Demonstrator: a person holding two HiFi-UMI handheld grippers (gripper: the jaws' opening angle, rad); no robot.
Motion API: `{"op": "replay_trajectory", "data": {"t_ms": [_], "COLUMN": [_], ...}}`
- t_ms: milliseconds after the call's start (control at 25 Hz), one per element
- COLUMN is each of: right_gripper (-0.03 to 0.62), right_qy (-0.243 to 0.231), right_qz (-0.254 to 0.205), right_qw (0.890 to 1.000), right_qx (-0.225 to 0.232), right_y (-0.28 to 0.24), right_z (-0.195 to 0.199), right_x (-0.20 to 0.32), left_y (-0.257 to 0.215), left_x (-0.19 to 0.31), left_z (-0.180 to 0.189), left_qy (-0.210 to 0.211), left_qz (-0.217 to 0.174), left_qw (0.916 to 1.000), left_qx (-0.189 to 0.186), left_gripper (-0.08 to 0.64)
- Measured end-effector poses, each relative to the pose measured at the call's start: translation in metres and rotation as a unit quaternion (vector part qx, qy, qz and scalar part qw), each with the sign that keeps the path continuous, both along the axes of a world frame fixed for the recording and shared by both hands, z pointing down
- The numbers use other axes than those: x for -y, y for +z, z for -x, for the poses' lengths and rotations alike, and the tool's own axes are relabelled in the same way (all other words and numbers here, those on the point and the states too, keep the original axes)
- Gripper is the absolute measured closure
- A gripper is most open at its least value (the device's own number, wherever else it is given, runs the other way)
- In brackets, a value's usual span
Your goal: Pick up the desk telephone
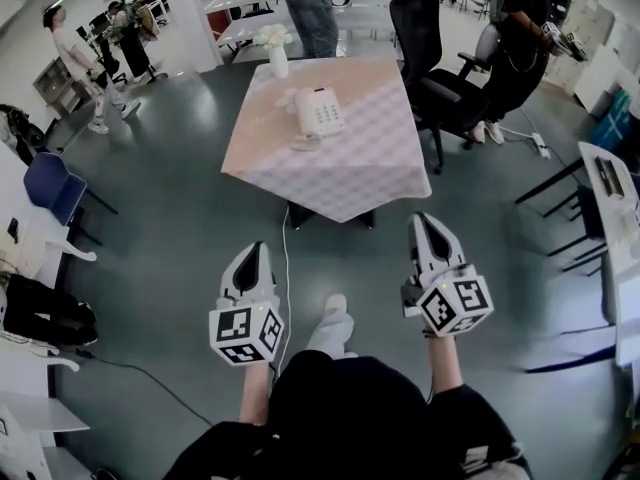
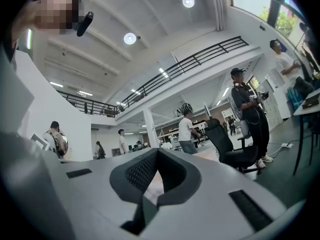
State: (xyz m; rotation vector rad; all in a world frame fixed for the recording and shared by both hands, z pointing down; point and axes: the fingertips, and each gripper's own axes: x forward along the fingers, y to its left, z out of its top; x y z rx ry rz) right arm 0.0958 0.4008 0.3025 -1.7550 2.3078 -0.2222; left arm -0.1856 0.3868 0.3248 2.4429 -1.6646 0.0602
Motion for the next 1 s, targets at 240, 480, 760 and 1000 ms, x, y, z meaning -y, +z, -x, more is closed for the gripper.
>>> {"op": "replay_trajectory", "data": {"t_ms": [240, 480, 760, 1000], "right_gripper": [0.600, 0.600, 0.600, 0.600], "right_qy": [0.002, 0.000, -0.002, 0.001], "right_qz": [0.014, 0.022, 0.023, 0.029], "right_qw": [1.000, 1.000, 1.000, 1.000], "right_qx": [0.001, 0.000, 0.007, 0.008], "right_y": [0.015, 0.024, 0.024, 0.033], "right_z": [-0.009, -0.011, -0.016, -0.018], "right_x": [0.057, 0.120, 0.186, 0.229], "left_y": [0.015, 0.023, 0.017, 0.025], "left_x": [0.056, 0.116, 0.184, 0.229], "left_z": [-0.011, -0.020, -0.030, -0.034], "left_qy": [0.000, 0.005, 0.011, 0.018], "left_qz": [0.011, 0.020, 0.016, 0.021], "left_qw": [0.9999, 0.9998, 0.9998, 0.9996], "left_qx": [0.002, 0.000, 0.004, 0.006], "left_gripper": [0.560, 0.560, 0.560, 0.560]}}
